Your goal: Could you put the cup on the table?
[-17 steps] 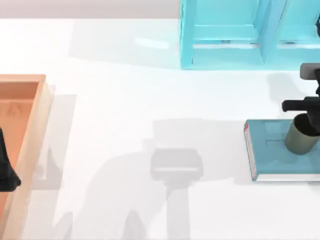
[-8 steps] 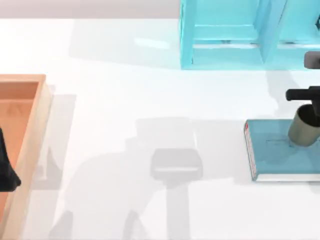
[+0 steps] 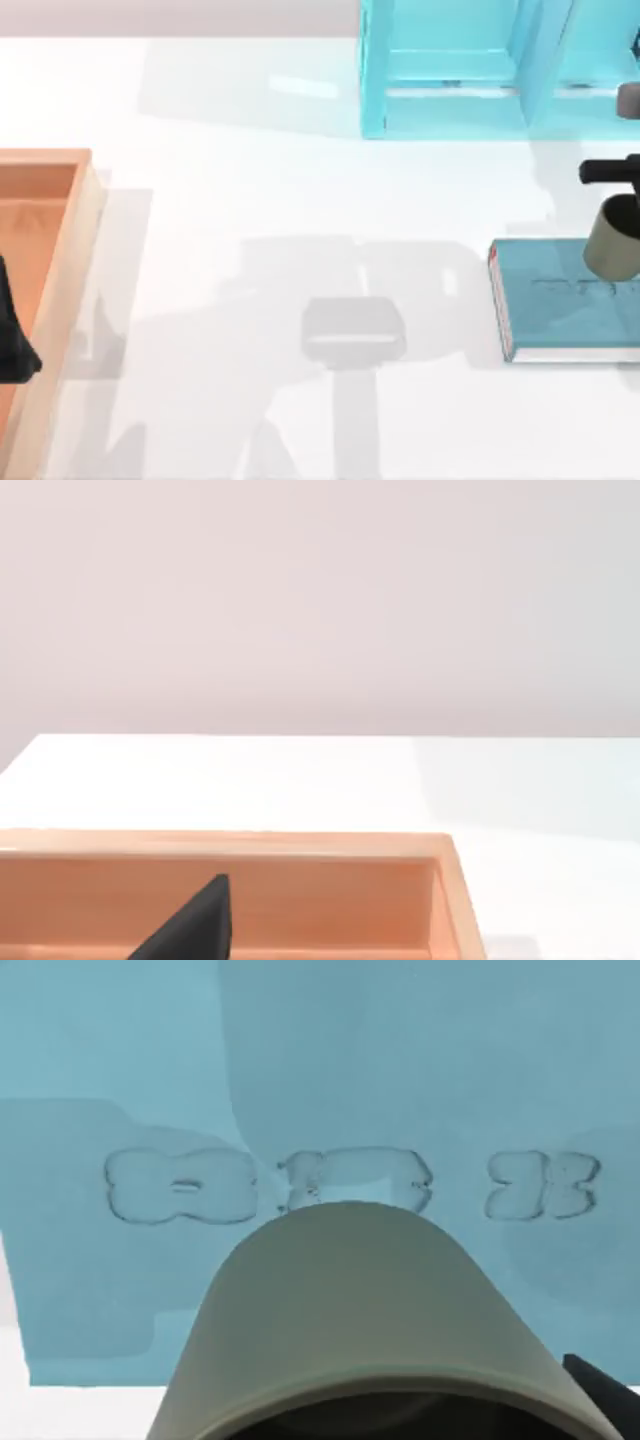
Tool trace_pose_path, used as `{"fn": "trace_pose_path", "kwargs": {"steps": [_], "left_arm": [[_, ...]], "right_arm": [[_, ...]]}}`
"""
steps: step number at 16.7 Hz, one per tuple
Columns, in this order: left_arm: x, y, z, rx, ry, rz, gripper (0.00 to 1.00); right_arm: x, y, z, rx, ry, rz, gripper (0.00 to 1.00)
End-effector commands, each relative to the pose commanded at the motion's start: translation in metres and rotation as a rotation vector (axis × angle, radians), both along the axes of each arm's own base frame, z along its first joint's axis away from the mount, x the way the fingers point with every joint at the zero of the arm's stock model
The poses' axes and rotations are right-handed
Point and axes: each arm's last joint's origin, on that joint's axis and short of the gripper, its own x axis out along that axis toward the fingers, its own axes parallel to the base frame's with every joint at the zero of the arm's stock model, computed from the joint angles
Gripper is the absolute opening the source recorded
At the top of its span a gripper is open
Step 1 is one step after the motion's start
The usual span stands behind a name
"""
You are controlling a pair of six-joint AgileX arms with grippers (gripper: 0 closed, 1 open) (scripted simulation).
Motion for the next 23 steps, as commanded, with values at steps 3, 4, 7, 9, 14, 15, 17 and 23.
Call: {"fn": "trace_pose_path", "kwargs": {"steps": [3,4,7,9,14,15,17,23], "left_arm": [[0.0,0.0,0.0,0.0,0.0,0.0,1.0],[0.0,0.0,0.0,0.0,0.0,0.0,1.0],[0.0,0.0,0.0,0.0,0.0,0.0,1.0],[0.0,0.0,0.0,0.0,0.0,0.0,1.0],[0.0,0.0,0.0,0.0,0.0,0.0,1.0],[0.0,0.0,0.0,0.0,0.0,0.0,1.0],[0.0,0.0,0.0,0.0,0.0,0.0,1.0],[0.0,0.0,0.0,0.0,0.0,0.0,1.0]], "right_arm": [[0.006,0.025,0.004,-0.011,-0.005,0.0,0.0],[0.008,0.04,0.006,-0.016,-0.009,-0.001,0.0],[0.008,0.098,0.011,-0.036,-0.023,0.0,0.0],[0.0,0.14,0.014,-0.047,-0.036,0.004,0.0],[-0.018,0.195,0.021,-0.05,-0.072,0.005,0.0],[-0.018,0.195,0.021,-0.05,-0.072,0.005,0.0],[-0.017,0.193,0.021,-0.045,-0.071,0.001,0.0],[-0.014,0.199,-0.019,-0.042,-0.082,-0.001,0.0]]}}
